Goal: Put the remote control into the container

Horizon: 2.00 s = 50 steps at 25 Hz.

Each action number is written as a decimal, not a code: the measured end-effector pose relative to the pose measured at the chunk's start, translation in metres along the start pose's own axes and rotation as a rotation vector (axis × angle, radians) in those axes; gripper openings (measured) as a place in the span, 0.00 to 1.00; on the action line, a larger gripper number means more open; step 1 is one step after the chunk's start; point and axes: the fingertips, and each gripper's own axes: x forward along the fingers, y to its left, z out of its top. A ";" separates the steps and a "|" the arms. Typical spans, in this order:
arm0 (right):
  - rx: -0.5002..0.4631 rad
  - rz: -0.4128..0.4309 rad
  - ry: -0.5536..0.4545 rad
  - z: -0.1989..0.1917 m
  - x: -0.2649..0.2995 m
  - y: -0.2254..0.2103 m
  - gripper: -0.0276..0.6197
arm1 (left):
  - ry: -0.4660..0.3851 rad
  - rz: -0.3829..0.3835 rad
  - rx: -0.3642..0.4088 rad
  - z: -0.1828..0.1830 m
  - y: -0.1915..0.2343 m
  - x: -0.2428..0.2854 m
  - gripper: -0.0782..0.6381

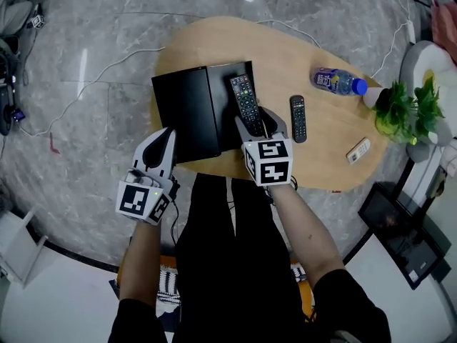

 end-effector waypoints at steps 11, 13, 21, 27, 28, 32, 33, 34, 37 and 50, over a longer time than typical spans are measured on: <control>0.023 -0.032 0.084 0.002 0.049 0.012 0.43 | 0.022 0.020 -0.033 -0.001 0.041 -0.006 0.12; 0.013 -0.041 0.095 0.001 0.053 0.011 0.43 | 0.019 0.021 -0.043 0.000 0.046 -0.005 0.12; 0.006 -0.068 0.136 -0.001 0.068 0.017 0.43 | 0.021 0.025 -0.078 -0.009 0.054 -0.003 0.12; 0.010 -0.096 0.176 -0.010 0.076 0.018 0.43 | 0.028 0.034 -0.090 -0.016 0.061 -0.011 0.12; 0.012 -0.100 0.180 -0.011 0.077 0.018 0.43 | 0.029 0.036 -0.092 -0.017 0.062 -0.012 0.12; 0.004 -0.105 0.196 -0.014 0.081 0.020 0.43 | 0.030 0.051 -0.100 -0.023 0.068 -0.017 0.12; 0.005 -0.102 0.204 -0.015 0.083 0.020 0.43 | 0.029 0.055 -0.101 -0.024 0.069 -0.018 0.12; 0.008 -0.101 0.212 -0.017 0.084 0.020 0.43 | 0.028 0.058 -0.101 -0.024 0.069 -0.018 0.12; 0.006 -0.110 0.209 -0.019 0.085 0.019 0.43 | 0.023 0.065 -0.105 -0.026 0.068 -0.020 0.12; -0.001 -0.094 0.075 0.009 0.054 0.015 0.43 | 0.010 0.081 -0.088 -0.022 0.053 -0.023 0.12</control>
